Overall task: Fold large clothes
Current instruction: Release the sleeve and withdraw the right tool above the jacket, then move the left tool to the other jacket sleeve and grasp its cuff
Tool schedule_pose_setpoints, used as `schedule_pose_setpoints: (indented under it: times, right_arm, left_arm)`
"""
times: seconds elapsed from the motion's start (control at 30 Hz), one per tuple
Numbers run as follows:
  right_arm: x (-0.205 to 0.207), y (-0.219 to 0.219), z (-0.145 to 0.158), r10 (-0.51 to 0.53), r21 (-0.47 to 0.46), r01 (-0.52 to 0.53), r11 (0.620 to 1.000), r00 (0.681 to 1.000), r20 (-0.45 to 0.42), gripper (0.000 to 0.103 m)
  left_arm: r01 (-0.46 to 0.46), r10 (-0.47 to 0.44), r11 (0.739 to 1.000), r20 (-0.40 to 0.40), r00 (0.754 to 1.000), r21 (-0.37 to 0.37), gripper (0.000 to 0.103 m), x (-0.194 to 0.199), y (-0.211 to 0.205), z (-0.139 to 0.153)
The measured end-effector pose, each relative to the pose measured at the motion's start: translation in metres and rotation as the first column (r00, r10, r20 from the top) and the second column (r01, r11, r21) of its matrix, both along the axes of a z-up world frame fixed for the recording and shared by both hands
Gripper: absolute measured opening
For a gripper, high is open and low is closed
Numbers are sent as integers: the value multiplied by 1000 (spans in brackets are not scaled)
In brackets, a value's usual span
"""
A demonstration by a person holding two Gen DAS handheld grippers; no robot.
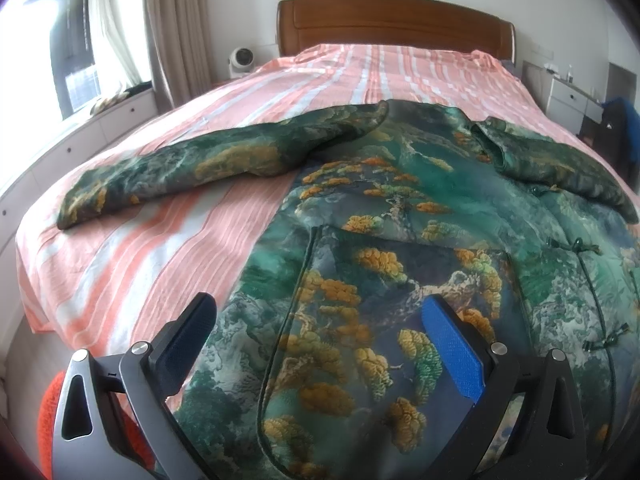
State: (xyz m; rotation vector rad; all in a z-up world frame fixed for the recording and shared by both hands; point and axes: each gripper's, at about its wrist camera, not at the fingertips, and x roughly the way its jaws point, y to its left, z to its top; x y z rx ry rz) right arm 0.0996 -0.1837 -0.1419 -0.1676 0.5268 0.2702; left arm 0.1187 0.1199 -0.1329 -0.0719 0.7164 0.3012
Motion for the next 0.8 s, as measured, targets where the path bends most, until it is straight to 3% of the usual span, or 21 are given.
schedule_pose_setpoints:
  times: [0.57, 0.8]
  right_arm:
    - [-1, -1, 1, -1, 1, 1, 1000, 1000, 3, 98]
    - [-1, -2, 2, -5, 6, 5, 1000, 1000, 1, 98]
  left_arm:
    - [-4, 4, 1000, 6, 1000, 3, 103, -1, 2, 4]
    - [-32, 35, 996, 39, 999, -84, 103, -4, 32, 41]
